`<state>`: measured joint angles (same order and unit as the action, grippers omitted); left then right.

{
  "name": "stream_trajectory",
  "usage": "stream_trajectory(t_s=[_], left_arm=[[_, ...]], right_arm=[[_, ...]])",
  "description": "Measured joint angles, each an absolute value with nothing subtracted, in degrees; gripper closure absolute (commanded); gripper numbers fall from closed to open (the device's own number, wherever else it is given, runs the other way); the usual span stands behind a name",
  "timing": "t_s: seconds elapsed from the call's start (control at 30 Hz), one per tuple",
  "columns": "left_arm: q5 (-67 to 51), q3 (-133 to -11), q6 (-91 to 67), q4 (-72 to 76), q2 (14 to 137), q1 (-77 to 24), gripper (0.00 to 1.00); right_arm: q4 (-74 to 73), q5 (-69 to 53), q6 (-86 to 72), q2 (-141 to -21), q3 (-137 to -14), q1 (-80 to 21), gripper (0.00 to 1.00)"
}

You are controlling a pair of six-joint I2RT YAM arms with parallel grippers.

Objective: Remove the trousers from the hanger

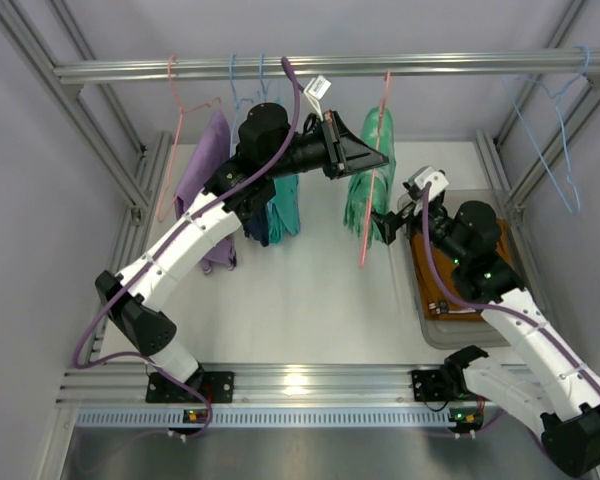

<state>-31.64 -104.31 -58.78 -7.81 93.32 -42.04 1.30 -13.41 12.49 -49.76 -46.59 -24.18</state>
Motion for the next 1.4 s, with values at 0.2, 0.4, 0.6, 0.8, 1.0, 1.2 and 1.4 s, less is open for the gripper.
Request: stream_trajectory(t_s=[0.2, 0.4, 0.6, 0.8, 1.0, 1.2, 1.4], left_arm=[[-31.6, -104.3, -58.7, -7.7, 93.3, -42.0, 1.0], [-31.4, -104.3, -58.5, -7.7, 93.3, -42.0, 1.0], [-31.4, -104.3, -58.2, -7.2, 93.3, -42.0, 1.0], [-31.5, -104.3, -57.4, -6.9, 93.3, -42.1, 1.0], [-32.7, -104.3, -57.4, -6.9, 93.3, -42.4, 1.0], [-33.7, -104.3, -57.4, -7.0, 93.3, -42.7, 1.0], [-33.8, -104.3, -57.3, -7.7, 93.3, -42.8, 1.0]], right_arm=[[2.8, -13.7, 12.5, -50.9, -46.6, -22.3, 0.03], [4.8, -13.9, 12.7, -53.9, -47.7, -22.0, 0.11], [4.3, -19.4, 13.5, -54.5, -49.3, -18.6, 0.26], [1.0, -29.3, 14.2, -54.1, -51.0, -10.8, 0.25], [-4.8, -38.0, 17.5, -53.7, -53.3, -7.6, 0.2], [-9.5, -43.0, 22.0, -53.8, -54.6, -6.7, 0.22], [-11.4, -44.1, 25.1, -55.0, -55.7, -5.9, 0.22]])
